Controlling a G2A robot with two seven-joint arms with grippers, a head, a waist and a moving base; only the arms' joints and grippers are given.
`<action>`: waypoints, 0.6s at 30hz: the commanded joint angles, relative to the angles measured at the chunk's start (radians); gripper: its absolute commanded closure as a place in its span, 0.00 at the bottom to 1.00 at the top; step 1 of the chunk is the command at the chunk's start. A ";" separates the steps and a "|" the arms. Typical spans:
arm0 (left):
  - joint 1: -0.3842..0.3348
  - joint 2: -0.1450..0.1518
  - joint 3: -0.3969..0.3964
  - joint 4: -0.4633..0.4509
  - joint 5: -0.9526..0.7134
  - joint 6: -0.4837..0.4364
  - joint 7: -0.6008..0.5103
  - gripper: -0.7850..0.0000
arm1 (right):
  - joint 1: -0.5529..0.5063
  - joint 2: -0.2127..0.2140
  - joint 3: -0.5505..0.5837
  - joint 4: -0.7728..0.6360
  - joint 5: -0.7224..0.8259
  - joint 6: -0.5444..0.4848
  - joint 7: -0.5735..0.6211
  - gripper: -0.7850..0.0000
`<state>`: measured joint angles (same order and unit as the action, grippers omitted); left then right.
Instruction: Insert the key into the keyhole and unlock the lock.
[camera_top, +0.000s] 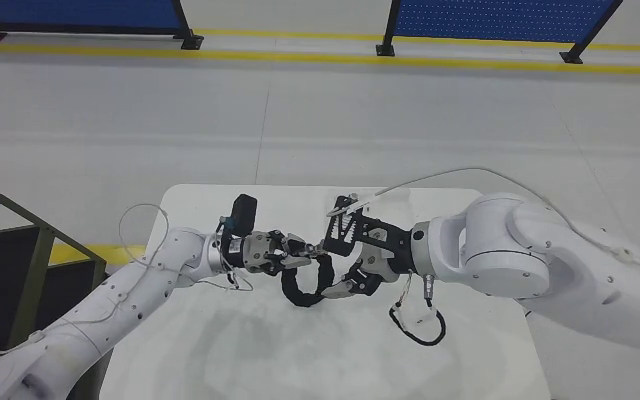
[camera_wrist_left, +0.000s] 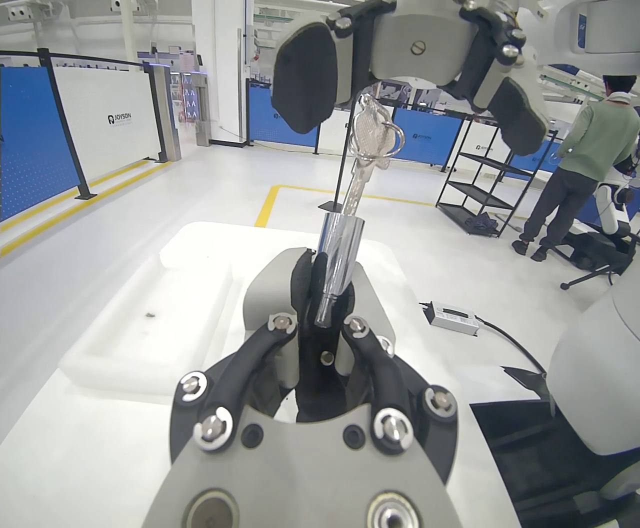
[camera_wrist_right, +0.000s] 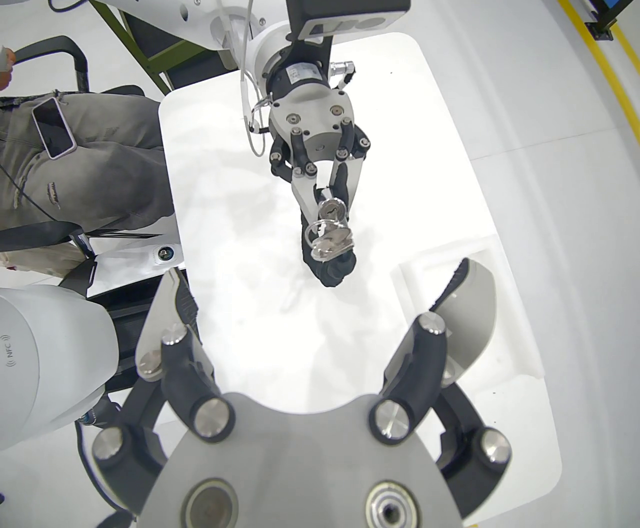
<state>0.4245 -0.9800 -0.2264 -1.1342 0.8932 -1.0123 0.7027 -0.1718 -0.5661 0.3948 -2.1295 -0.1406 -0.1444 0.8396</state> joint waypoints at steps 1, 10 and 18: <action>-0.014 0.001 0.009 0.005 -0.017 0.000 0.001 1.00 | -0.006 -0.001 0.007 -0.013 -0.040 -0.008 0.000 0.00; -0.053 -0.008 0.047 0.031 -0.078 0.000 -0.004 1.00 | -0.011 -0.020 0.024 -0.092 -0.289 -0.040 0.033 0.00; -0.058 -0.028 0.056 0.047 -0.099 0.000 -0.018 1.00 | 0.000 -0.074 -0.004 -0.099 -0.424 -0.071 0.078 0.00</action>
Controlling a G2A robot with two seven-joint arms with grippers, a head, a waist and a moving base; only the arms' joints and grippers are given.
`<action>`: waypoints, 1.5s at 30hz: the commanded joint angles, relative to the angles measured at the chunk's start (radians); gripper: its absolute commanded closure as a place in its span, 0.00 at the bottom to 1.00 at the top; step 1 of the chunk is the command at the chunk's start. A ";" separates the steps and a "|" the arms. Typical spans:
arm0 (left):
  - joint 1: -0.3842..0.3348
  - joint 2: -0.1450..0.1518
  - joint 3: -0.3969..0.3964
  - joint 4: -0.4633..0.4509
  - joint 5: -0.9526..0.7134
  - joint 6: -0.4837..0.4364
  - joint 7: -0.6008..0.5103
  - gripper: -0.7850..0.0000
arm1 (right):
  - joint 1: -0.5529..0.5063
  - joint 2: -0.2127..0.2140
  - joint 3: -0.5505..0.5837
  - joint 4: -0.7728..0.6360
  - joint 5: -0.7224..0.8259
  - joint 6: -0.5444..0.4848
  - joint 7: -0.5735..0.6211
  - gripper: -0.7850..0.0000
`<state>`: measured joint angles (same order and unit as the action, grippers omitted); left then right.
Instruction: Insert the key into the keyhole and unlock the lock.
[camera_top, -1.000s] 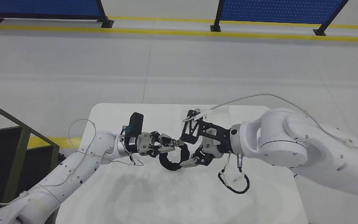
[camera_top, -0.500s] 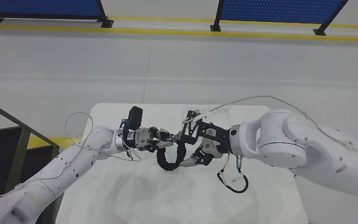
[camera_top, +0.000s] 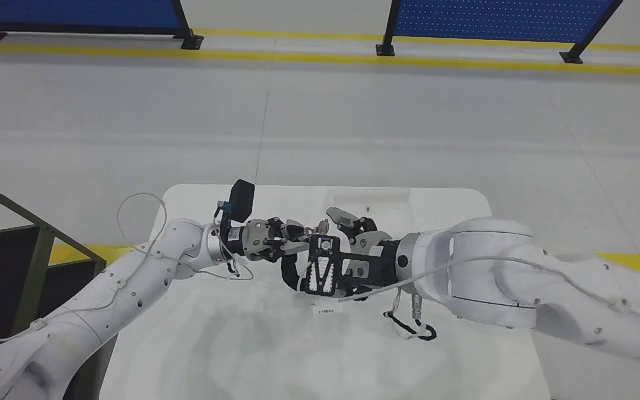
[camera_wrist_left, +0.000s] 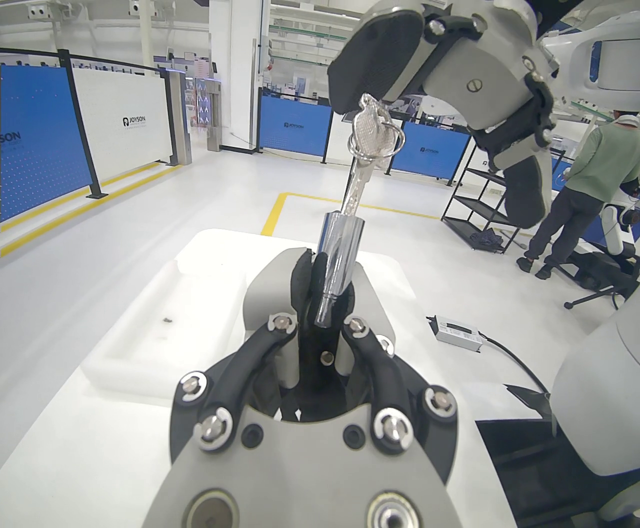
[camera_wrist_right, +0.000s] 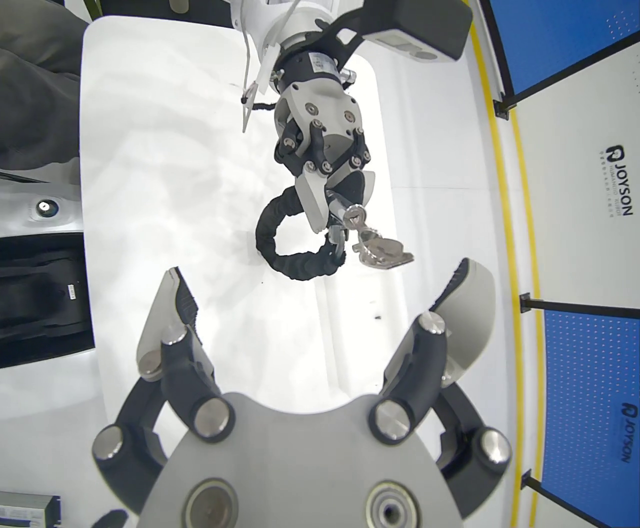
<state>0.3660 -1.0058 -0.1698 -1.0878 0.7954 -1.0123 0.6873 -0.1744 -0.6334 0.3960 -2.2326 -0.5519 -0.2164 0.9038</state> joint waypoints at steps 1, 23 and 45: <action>0.000 -0.005 0.000 0.001 -0.002 0.000 -0.006 1.00 | 0.005 -0.016 -0.011 0.004 -0.022 -0.004 0.026 0.00; -0.012 -0.040 0.000 0.002 0.068 0.000 0.022 1.00 | 0.063 -0.189 -0.079 0.105 -0.051 -0.021 0.249 0.00; -0.013 0.015 0.000 -0.065 0.198 0.000 0.002 1.00 | -0.017 -0.116 0.117 0.053 0.000 -0.286 0.323 0.74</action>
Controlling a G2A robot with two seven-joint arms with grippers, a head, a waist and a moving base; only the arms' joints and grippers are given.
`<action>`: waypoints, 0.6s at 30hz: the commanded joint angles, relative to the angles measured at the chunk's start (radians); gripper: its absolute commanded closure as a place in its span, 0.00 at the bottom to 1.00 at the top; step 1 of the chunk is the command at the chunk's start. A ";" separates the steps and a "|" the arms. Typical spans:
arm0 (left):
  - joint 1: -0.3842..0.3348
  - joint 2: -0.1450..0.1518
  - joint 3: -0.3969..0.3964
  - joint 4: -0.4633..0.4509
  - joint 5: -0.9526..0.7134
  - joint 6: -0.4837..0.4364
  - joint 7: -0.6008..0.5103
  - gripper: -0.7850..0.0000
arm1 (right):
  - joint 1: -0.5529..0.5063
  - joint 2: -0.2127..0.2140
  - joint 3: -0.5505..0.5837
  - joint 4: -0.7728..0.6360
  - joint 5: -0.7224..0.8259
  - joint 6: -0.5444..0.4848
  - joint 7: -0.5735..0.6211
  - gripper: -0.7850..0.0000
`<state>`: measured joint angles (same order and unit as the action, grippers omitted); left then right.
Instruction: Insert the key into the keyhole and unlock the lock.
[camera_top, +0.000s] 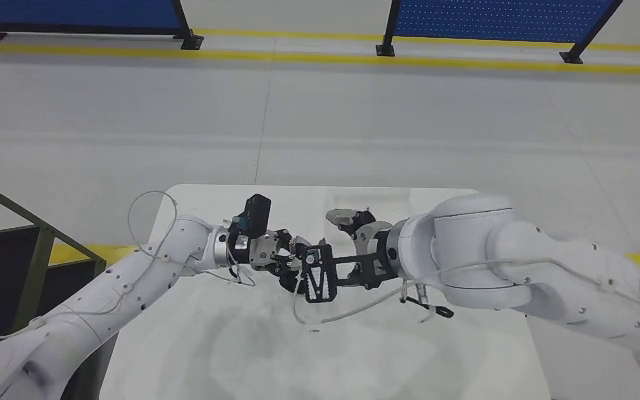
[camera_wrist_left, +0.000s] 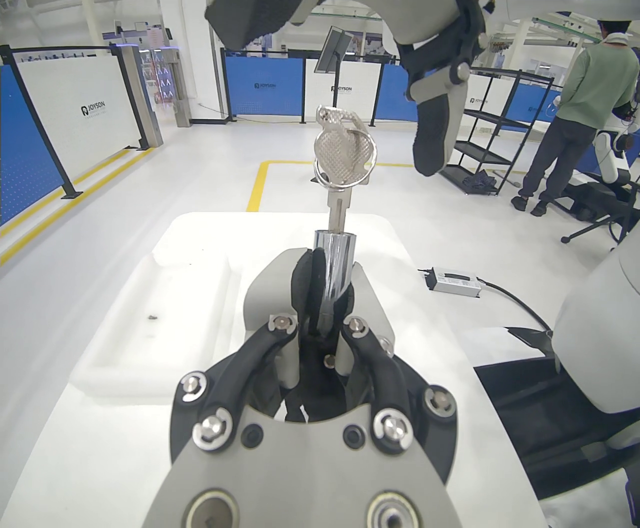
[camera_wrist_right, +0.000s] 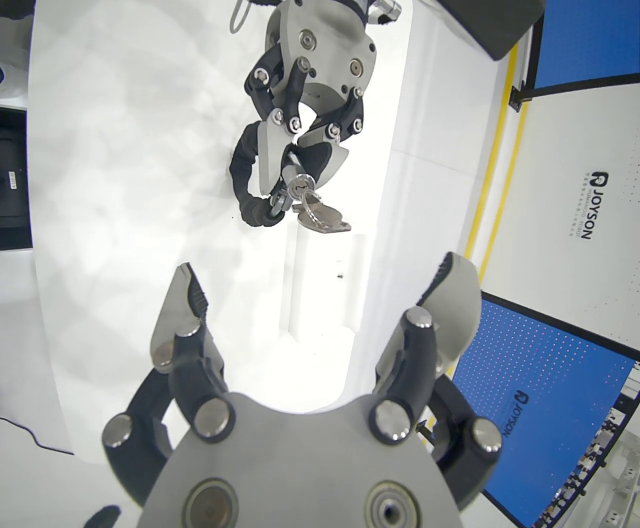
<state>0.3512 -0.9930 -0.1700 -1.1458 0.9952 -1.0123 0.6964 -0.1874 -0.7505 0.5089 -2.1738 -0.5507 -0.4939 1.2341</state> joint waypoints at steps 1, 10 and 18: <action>0.003 0.005 0.000 -0.013 -0.005 0.000 -0.013 1.00 | -0.010 0.003 0.010 -0.010 0.001 -0.020 -0.024 0.72; 0.008 0.014 0.000 -0.055 -0.037 0.000 -0.079 1.00 | -0.036 -0.005 0.005 -0.006 -0.031 -0.068 -0.049 0.77; 0.013 0.011 0.000 -0.077 -0.063 0.000 -0.124 1.00 | -0.050 -0.020 -0.002 0.001 -0.044 -0.075 -0.087 0.80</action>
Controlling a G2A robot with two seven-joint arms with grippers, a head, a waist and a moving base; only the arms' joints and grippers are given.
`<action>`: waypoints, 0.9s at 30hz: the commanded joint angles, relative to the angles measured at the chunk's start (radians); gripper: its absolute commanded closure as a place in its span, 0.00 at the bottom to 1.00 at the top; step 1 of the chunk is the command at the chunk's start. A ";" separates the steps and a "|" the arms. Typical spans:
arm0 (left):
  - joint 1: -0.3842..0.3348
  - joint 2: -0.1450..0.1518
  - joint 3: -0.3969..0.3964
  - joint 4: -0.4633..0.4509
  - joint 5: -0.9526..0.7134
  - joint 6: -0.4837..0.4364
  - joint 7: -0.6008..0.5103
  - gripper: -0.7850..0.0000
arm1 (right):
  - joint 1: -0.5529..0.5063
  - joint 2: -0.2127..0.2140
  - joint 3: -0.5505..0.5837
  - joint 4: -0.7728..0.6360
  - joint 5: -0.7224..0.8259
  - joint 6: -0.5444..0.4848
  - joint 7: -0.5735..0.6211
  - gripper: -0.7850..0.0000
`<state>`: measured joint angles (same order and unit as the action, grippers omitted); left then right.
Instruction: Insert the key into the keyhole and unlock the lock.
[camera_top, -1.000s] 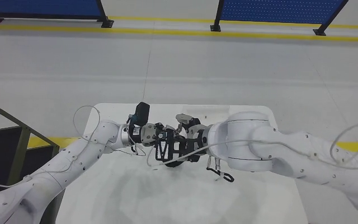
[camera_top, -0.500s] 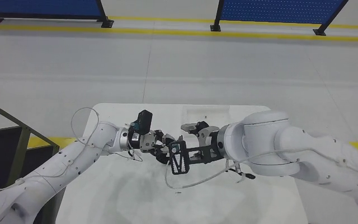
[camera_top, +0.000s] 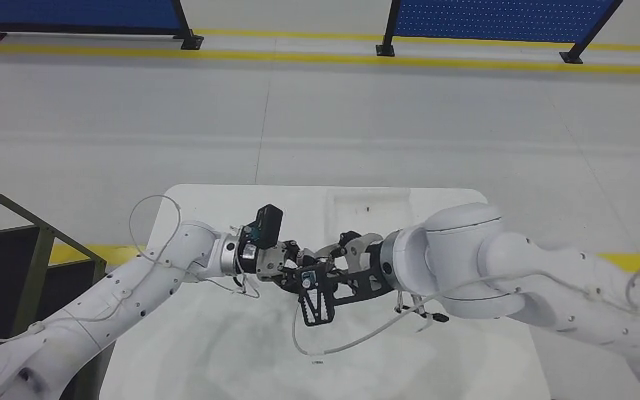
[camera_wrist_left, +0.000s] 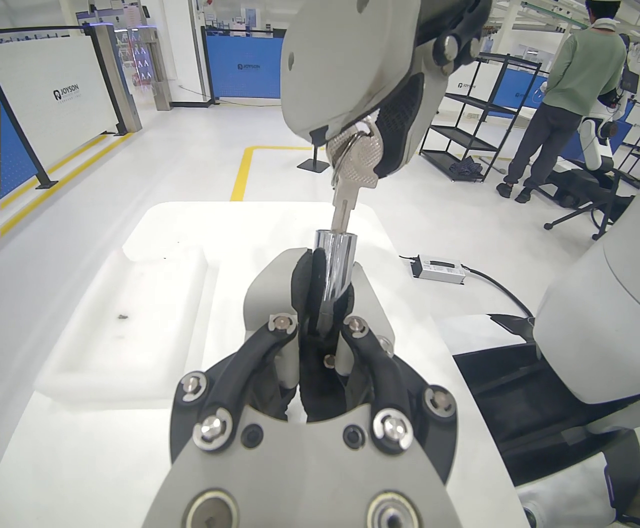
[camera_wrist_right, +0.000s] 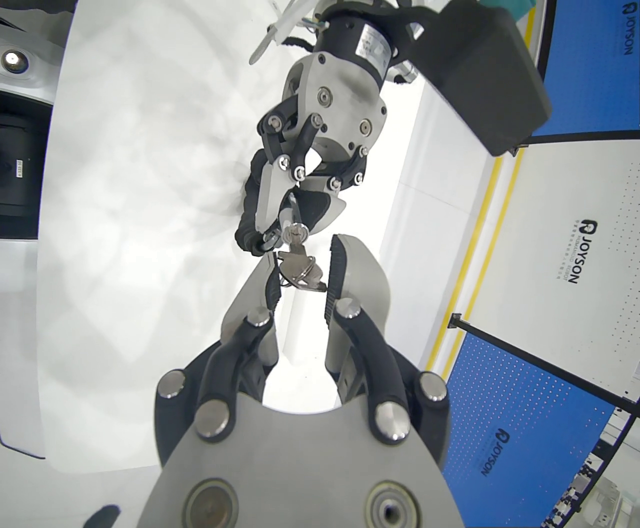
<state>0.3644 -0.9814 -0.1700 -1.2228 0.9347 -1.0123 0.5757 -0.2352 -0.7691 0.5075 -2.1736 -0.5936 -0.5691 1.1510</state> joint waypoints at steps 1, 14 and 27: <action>0.000 -0.001 0.000 -0.001 -0.006 0.000 -0.006 1.00 | -0.005 -0.003 -0.001 0.002 -0.002 0.001 -0.007 0.84; -0.002 0.001 0.000 -0.013 -0.013 0.000 -0.014 1.00 | -0.054 -0.015 0.023 0.036 0.047 0.134 -0.028 1.00; -0.017 0.007 0.000 -0.001 0.033 0.000 0.018 1.00 | -0.130 -0.019 0.083 0.091 0.260 0.402 -0.018 1.00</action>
<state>0.3478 -0.9751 -0.1700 -1.2232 0.9624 -1.0123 0.5902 -0.3582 -0.7885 0.5859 -2.0823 -0.3430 -0.1898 1.1360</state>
